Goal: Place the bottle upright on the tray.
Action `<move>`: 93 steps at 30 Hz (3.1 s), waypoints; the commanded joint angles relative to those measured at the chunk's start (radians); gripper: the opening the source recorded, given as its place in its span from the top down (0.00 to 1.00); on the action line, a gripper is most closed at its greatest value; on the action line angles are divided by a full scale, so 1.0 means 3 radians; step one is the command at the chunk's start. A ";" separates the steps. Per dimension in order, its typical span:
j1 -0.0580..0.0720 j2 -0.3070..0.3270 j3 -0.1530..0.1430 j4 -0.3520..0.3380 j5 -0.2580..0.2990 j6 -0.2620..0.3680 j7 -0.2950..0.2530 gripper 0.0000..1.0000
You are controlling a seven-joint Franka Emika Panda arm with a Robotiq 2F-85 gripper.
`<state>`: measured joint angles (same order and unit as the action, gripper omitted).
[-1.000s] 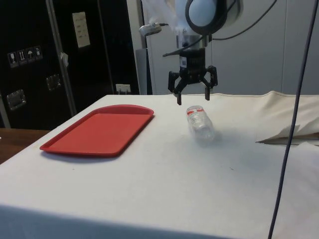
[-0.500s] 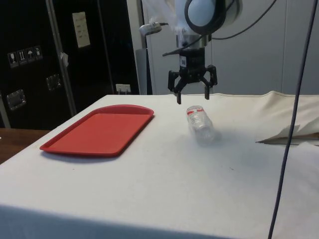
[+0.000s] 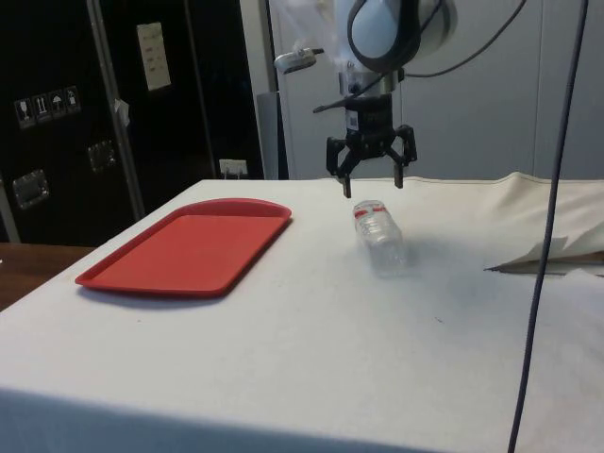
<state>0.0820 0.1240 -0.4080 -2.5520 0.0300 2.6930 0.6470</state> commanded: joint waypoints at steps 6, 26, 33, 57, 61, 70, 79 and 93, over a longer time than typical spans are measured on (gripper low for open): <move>-0.0033 0.0143 0.0030 0.0073 0.0200 -0.0003 -0.0147 0.00; -0.0043 0.0357 -0.0067 0.0333 0.0727 -0.0390 -0.0667 0.00; -0.0033 0.0397 -0.0070 0.0367 0.0713 -0.0407 -0.0650 0.00; -0.0097 0.0620 -0.0147 0.0717 0.1093 -0.1033 -0.1060 0.00; -0.0103 0.0677 -0.0183 0.0790 0.1183 -0.1163 -0.1167 0.00; -0.0113 0.0800 -0.0223 0.0973 0.1330 -0.1457 -0.1283 0.00; -0.0117 0.0910 -0.0250 0.1130 0.1450 -0.1727 -0.1347 0.00; -0.0093 0.1057 -0.0287 0.1273 0.1563 -0.1993 -0.1337 0.00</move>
<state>0.0540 0.4410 -0.4940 -2.1700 0.4990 2.0950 0.2460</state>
